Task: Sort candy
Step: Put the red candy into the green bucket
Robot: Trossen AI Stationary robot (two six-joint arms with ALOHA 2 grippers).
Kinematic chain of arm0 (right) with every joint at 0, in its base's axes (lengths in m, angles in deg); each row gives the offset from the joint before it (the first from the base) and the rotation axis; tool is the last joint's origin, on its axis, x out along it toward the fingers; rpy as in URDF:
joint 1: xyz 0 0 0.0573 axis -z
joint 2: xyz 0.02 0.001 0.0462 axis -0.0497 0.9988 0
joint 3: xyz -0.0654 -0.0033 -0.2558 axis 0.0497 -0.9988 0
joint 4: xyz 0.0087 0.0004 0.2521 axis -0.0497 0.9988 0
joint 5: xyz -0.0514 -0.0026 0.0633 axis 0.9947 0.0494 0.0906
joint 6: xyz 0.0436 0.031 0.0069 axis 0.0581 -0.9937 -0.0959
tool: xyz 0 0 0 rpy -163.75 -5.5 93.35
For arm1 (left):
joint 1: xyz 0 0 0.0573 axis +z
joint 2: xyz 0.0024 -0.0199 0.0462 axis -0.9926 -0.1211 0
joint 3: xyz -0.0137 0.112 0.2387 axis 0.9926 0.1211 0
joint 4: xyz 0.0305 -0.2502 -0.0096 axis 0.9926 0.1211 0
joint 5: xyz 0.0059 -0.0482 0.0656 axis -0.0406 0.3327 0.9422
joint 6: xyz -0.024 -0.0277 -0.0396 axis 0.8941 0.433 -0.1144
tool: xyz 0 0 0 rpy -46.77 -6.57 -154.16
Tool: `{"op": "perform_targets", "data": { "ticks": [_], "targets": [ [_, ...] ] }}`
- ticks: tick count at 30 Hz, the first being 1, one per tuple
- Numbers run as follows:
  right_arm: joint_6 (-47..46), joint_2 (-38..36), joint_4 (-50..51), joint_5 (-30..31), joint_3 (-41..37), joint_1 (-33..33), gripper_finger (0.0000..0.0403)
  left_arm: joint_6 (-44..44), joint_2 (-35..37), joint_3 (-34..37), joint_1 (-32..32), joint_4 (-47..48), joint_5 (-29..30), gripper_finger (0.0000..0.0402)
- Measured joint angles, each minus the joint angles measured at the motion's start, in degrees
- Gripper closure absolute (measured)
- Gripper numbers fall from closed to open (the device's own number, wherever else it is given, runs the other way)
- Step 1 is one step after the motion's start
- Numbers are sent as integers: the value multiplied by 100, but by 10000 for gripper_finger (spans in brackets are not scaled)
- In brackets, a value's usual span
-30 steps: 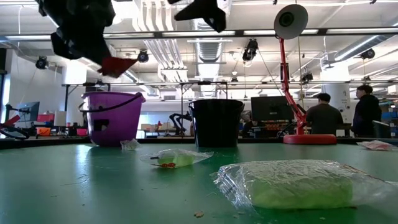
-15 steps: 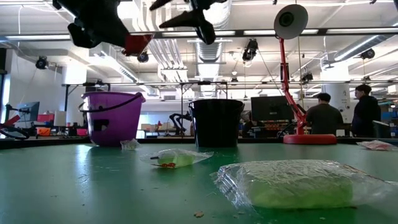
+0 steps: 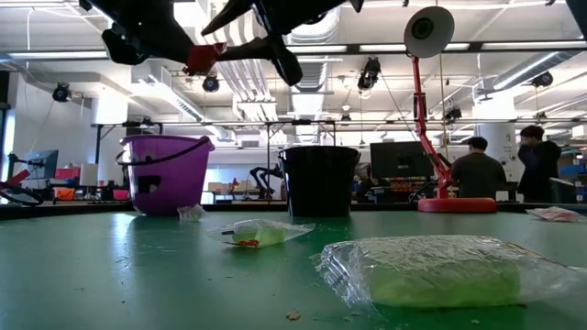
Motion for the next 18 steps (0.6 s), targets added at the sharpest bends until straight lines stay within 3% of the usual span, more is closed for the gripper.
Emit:
{"op": "perform_targets", "data": {
  "ticks": [12, 18],
  "targets": [
    [30, 261, -518, 43, 9, 120, 251, -78, 13, 0, 0, -20, -51, 401],
    [61, 286, -572, 137, 7, 126, 320, -170, 4, 0, 0, -26, -62, 401]
  ]
}}
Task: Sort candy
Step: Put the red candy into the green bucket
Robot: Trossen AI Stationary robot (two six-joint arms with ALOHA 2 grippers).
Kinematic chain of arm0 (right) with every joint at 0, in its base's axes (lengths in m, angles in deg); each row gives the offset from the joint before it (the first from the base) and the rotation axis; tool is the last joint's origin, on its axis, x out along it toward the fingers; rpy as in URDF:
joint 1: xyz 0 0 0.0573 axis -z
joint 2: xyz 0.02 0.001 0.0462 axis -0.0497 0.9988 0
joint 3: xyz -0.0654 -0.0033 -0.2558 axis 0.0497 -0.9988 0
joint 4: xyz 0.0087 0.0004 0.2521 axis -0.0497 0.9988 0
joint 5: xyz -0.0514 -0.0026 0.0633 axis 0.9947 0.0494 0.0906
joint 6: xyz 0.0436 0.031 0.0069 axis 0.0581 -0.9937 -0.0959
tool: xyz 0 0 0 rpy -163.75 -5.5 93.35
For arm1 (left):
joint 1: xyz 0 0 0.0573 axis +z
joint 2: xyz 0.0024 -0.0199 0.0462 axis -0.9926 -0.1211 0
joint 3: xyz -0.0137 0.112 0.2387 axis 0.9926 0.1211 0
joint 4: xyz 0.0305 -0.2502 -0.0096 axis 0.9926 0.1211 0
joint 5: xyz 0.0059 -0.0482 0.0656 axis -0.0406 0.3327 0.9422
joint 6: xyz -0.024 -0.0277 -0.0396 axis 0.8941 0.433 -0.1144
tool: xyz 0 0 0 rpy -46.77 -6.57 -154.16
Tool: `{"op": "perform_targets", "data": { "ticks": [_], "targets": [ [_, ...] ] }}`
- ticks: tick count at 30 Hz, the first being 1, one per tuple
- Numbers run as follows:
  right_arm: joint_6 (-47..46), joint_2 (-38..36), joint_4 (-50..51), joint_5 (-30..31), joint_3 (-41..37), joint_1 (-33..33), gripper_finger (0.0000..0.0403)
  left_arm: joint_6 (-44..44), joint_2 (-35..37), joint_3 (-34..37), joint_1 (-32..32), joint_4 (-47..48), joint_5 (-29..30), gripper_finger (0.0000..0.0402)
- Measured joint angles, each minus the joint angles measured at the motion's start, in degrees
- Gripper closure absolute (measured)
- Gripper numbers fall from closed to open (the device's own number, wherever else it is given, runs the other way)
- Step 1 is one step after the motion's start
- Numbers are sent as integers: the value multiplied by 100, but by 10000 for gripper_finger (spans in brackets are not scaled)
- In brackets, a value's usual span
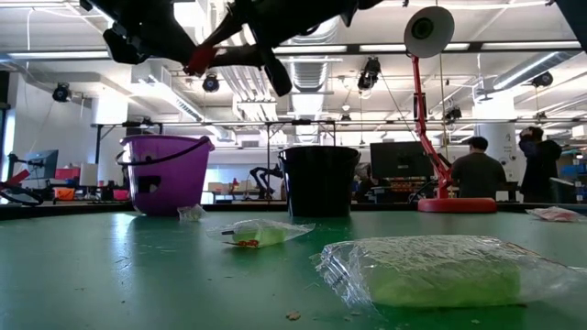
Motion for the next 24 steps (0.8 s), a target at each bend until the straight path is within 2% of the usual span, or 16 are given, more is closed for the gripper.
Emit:
{"op": "perform_targets", "data": {
  "ticks": [4, 13, 19, 24],
  "targets": [
    [223, 2, -14, 14, 0, 7, 381, -31, 2, 0, 0, 0, 6, 401],
    [354, -1, -47, -14, 2, -19, 388, -69, 11, -166, -1, 137, -45, 392],
    [526, -15, -98, -7, 11, -11, 390, -205, 9, -647, -4, 796, -128, 343],
    [679, -24, 391, -15, -9, 11, 390, -197, 11, -943, -4, 1465, -88, 302]
  ]
}}
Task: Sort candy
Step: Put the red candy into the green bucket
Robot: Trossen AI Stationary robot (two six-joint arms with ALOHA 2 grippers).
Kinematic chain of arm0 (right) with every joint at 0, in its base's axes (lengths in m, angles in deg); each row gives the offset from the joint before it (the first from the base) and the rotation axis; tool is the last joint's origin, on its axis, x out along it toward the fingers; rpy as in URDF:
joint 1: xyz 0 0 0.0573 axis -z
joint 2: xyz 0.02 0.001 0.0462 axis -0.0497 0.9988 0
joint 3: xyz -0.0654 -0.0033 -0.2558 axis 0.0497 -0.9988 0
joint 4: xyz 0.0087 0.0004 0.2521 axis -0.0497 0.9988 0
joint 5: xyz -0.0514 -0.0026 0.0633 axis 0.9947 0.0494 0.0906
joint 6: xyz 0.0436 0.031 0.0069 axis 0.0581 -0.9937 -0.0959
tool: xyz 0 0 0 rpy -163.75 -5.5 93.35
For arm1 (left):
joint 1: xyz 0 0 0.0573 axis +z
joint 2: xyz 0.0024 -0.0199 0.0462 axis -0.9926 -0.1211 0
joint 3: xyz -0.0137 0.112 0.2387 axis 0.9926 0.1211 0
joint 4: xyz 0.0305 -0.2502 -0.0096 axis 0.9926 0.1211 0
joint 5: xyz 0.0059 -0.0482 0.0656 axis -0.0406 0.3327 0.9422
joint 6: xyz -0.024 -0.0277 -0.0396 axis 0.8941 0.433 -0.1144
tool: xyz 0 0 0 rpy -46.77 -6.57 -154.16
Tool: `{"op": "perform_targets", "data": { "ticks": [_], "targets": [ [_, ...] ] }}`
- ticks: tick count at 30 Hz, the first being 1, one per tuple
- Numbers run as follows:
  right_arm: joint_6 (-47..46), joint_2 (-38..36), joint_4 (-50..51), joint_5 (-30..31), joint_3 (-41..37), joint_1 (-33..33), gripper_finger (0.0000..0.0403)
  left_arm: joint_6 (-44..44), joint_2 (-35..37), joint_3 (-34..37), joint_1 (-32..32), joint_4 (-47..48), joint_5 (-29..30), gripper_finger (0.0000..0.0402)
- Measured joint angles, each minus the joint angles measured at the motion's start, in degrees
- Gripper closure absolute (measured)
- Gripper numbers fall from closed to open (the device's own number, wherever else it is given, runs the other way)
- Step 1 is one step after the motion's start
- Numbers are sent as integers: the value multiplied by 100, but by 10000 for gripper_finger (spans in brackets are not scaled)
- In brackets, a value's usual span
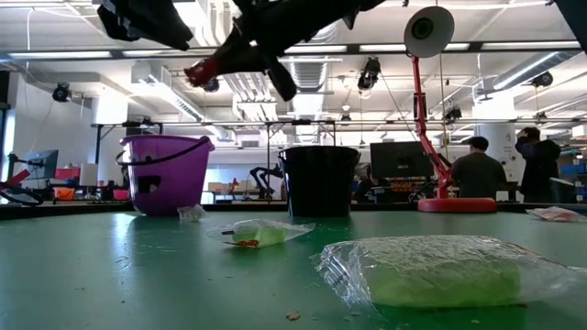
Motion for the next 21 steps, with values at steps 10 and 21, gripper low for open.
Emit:
{"op": "perform_targets", "data": {
  "ticks": [10, 21],
  "targets": [
    [15, -493, 1980, -17, 2, -190, 391, -583, 36, -260, 4, 49, 333, 274],
    [-320, -1424, 4162, 27, 3, -995, 390, -679, 40, -259, 4, 65, 358, 274]
  ]
}}
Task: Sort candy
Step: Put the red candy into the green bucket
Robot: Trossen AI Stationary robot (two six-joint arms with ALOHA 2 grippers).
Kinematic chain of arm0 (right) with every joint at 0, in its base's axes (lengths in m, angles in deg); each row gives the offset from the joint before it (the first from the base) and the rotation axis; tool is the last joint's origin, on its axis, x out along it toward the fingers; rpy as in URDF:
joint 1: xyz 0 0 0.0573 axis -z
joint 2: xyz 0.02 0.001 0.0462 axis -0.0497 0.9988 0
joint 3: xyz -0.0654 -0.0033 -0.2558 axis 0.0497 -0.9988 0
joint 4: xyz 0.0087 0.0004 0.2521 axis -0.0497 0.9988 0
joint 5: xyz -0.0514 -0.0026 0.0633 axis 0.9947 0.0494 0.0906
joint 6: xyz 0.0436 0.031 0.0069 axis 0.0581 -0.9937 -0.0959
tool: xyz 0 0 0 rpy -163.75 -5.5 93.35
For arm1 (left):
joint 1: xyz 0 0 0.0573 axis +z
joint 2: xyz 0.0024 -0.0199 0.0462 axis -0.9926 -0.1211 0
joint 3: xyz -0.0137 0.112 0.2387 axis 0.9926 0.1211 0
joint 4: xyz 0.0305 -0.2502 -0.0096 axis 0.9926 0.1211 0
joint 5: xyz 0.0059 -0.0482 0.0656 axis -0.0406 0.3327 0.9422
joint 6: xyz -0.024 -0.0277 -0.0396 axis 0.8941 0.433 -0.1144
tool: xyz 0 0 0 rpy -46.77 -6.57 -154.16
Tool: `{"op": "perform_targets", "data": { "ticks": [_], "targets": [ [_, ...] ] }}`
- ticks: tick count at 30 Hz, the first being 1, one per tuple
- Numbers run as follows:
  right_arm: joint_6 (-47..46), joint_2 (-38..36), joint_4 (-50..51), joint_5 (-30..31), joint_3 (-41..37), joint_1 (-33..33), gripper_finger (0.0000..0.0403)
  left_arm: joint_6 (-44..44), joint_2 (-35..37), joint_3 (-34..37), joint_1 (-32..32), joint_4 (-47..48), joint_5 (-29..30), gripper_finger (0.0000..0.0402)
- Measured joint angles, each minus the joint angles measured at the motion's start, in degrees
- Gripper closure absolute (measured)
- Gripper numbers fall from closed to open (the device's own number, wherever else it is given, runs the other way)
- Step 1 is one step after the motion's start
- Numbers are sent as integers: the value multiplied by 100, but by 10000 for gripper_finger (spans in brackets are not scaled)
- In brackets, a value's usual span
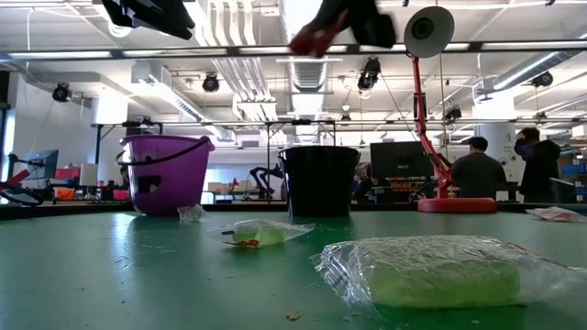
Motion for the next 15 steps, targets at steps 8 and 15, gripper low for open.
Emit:
{"op": "perform_targets", "data": {
  "ticks": [8, 15],
  "targets": [
    [-1001, -802, 1470, 427, 2, -948, 390, 94, 22, 2, 0, 2, 169, 274],
    [-1957, -1122, 2453, 735, 8, -1944, 390, 175, -8, 4, 0, -116, 404, 274]
  ]
}}
